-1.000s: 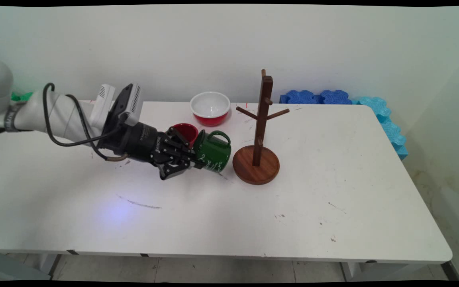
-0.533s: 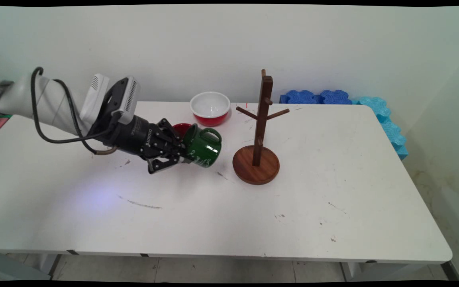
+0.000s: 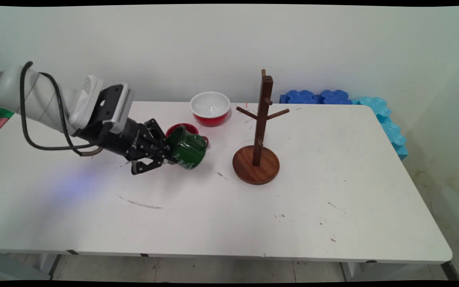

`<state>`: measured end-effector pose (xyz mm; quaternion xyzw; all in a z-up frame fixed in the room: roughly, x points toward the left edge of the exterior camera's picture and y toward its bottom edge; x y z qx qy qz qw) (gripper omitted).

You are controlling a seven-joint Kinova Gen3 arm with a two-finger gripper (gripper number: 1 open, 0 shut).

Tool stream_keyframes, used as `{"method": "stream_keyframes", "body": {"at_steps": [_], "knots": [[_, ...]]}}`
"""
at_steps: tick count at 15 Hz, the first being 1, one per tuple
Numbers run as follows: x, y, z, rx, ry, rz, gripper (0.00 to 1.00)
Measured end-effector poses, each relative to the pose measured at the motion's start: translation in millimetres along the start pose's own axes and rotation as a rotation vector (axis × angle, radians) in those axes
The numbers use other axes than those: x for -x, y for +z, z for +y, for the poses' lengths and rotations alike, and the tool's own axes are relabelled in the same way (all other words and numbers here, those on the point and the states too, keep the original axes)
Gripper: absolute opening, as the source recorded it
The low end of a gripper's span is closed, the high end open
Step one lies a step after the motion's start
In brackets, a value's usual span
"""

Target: Place the picked object on the table

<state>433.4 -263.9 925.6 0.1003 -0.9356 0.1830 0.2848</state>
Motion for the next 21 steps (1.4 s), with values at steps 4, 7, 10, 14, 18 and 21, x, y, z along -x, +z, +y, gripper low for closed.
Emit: {"method": "stream_keyframes", "body": {"at_steps": [4, 7, 10, 14, 18, 21], "knots": [[2, -1, 3, -0.007, 0.038, -0.054, 0.0], [4, 2, 7, -0.013, 0.064, -0.105, 0.0], [6, 7, 13, -0.02, 0.079, -0.155, 0.0], [8, 15, 21, -0.028, 0.085, -0.208, 0.0], [8, 23, 27, -0.035, 0.083, -0.247, 0.0], [7, 31, 32, -0.04, 0.076, -0.28, 0.0]]}}
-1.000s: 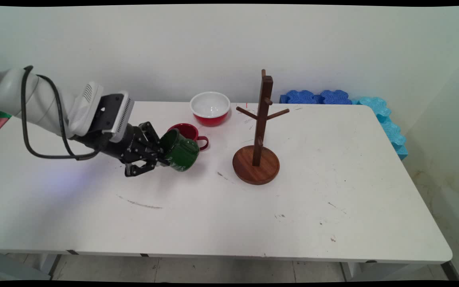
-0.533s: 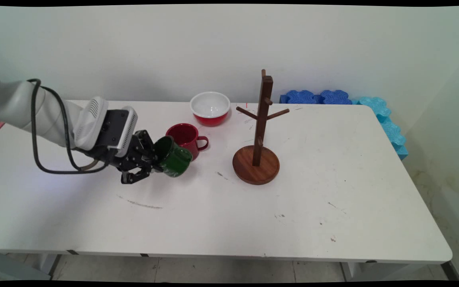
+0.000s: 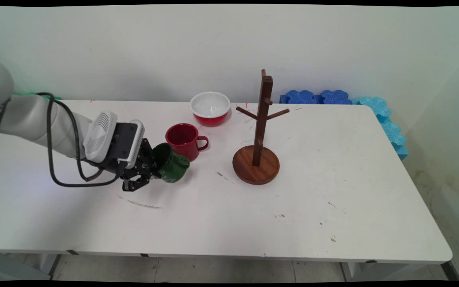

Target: Place the picked object on the table

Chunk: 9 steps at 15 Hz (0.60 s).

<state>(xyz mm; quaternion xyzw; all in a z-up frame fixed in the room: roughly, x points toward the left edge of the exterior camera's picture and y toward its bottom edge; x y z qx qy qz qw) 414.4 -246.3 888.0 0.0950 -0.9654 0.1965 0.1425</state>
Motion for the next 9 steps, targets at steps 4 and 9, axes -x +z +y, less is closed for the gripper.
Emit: {"method": "stream_keyframes", "body": {"at_steps": [4, 9], "knots": [[-4, 8, 5, -0.002, -0.009, -0.035, 0.0], [-6, 17, 10, -0.003, -0.017, -0.071, 0.0]]}}
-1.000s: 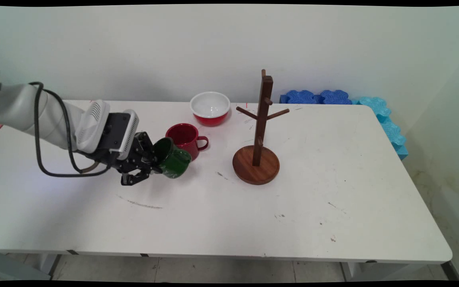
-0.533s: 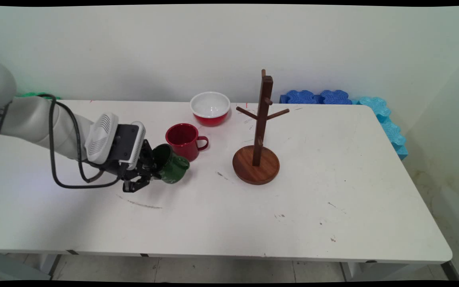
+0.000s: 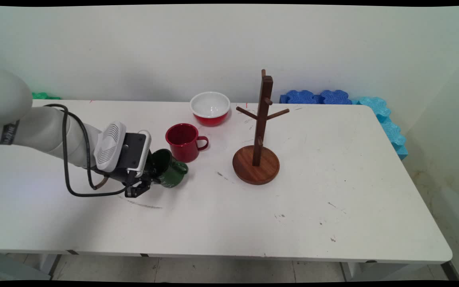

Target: Place the picked object on the table

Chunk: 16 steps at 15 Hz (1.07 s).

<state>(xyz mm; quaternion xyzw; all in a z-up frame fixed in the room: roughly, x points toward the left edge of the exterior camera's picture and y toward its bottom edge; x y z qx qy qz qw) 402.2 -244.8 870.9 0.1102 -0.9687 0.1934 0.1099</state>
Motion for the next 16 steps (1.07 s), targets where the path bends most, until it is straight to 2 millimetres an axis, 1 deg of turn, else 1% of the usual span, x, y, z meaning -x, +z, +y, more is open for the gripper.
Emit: {"method": "stream_keyframes", "body": {"at_steps": [14, 15, 16], "knots": [[0, 20, 1, -0.003, -0.006, -0.042, 0.0], [-1, 21, 1, -0.003, -0.006, -0.042, 1.0], [0, 21, 1, -0.003, -0.006, -0.043, 1.0]]}}
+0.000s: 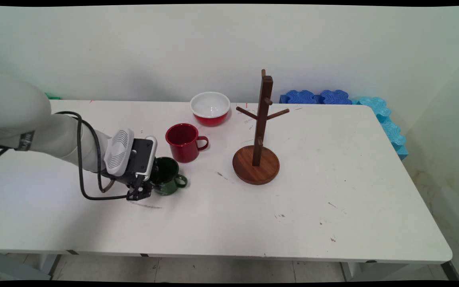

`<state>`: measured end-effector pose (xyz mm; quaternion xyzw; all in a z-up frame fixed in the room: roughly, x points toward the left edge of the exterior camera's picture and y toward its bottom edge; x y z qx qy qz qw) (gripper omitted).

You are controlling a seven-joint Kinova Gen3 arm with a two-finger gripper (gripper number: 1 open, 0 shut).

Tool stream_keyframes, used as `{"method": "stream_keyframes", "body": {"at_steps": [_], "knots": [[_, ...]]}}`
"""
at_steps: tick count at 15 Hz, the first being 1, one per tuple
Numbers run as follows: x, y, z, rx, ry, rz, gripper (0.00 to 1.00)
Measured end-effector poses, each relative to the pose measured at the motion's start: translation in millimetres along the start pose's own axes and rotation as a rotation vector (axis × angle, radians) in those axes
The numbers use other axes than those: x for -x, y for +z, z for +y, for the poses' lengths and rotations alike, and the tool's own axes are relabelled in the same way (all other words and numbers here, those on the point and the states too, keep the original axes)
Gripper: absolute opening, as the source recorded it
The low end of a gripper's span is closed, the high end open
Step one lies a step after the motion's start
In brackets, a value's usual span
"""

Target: Place the picked object on the table

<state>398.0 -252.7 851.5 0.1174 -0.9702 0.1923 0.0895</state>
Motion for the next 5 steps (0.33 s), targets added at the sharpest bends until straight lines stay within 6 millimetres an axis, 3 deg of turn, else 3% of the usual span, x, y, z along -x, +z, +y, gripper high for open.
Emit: {"method": "stream_keyframes", "body": {"at_steps": [5], "knots": [[0.0, 3.1, -0.3, 0.0, 0.003, 0.002, 1.0]]}}
